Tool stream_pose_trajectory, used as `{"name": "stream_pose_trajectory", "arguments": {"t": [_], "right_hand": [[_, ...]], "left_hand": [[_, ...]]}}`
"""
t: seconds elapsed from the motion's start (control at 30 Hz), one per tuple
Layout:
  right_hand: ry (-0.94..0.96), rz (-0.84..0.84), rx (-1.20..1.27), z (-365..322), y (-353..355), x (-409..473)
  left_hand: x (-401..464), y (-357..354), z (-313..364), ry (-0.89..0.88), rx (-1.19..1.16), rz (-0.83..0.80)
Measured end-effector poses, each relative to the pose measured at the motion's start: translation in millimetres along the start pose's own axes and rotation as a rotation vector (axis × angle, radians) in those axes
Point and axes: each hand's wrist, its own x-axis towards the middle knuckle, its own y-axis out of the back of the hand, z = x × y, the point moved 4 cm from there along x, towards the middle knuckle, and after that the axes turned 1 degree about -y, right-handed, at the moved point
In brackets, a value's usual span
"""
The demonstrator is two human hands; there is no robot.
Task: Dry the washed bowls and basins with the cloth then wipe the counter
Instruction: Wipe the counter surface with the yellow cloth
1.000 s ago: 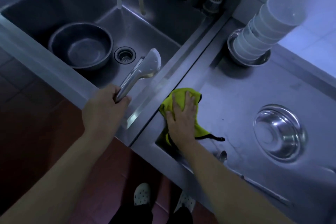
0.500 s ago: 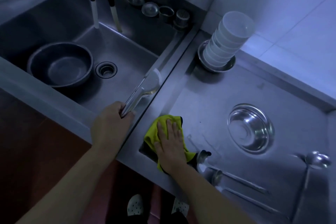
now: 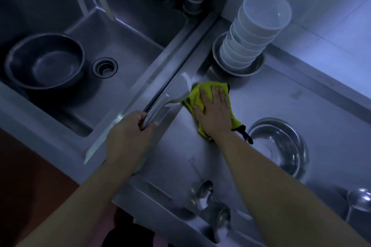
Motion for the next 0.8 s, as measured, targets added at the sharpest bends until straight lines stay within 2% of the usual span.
{"name": "stream_pose_trajectory", "arguments": {"t": [0.2, 0.43, 0.63, 0.8], "right_hand": [[0.025, -0.011, -0.041, 60.1, 20.0, 20.4], [0.057, 0.016, -0.032, 70.3, 20.0, -26.4], [0.161, -0.013, 0.003, 65.5, 12.3, -71.9], [0.261, -0.072, -0.013, 62.2, 9.1, -104.0]], "left_hand": [[-3.9, -52.5, 14.8, 0.101, -0.069, -0.055], [-7.2, -96.1, 11.1, 0.175, -0.147, -0.081], [-9.0, -100.2, 9.4, 0.165, -0.059, -0.079], [-28.4, -85.5, 19.2, 0.049, 0.077, -0.025]]}}
